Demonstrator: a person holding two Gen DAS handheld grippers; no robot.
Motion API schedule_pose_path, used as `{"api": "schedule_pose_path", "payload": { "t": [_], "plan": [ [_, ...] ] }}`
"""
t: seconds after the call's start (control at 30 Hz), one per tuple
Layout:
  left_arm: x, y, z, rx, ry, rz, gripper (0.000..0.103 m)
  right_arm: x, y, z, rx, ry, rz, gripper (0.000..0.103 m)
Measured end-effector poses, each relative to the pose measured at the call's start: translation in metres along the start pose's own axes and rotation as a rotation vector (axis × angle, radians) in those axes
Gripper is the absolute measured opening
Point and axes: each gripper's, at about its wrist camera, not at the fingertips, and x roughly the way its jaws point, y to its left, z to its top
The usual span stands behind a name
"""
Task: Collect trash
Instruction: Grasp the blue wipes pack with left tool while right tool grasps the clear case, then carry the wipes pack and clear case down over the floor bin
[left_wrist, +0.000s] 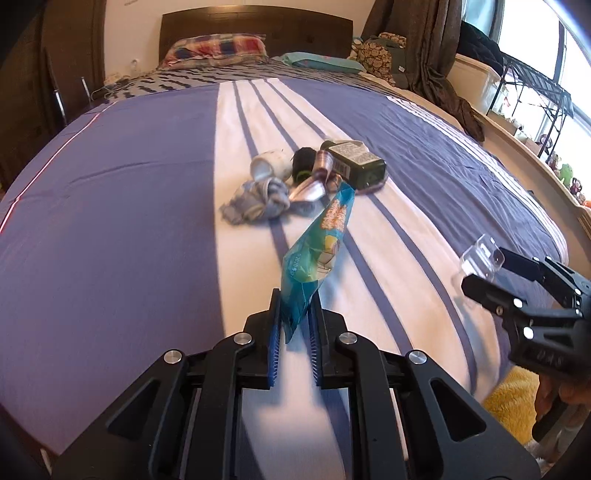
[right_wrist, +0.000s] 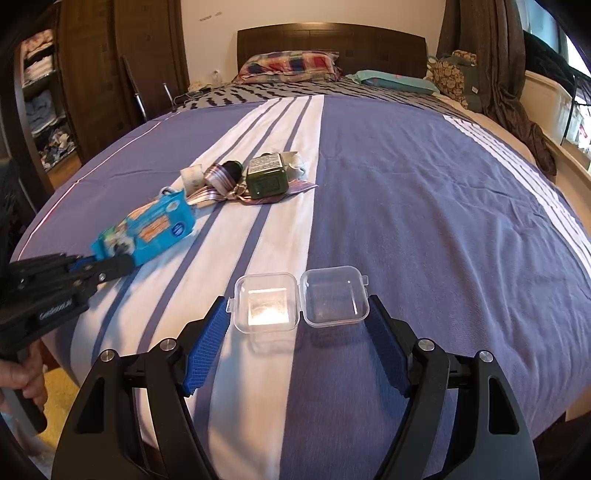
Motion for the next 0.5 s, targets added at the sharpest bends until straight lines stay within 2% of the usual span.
{"api": "schedule_pose_path", "payload": {
  "t": [0.5],
  "plan": [
    [-0.091,-0.012,-0.054,0.010,-0.090,0.009,0.012,-0.080,0.023,-0.034,-0.024,-0.082,0.024,0.075]
  ]
}}
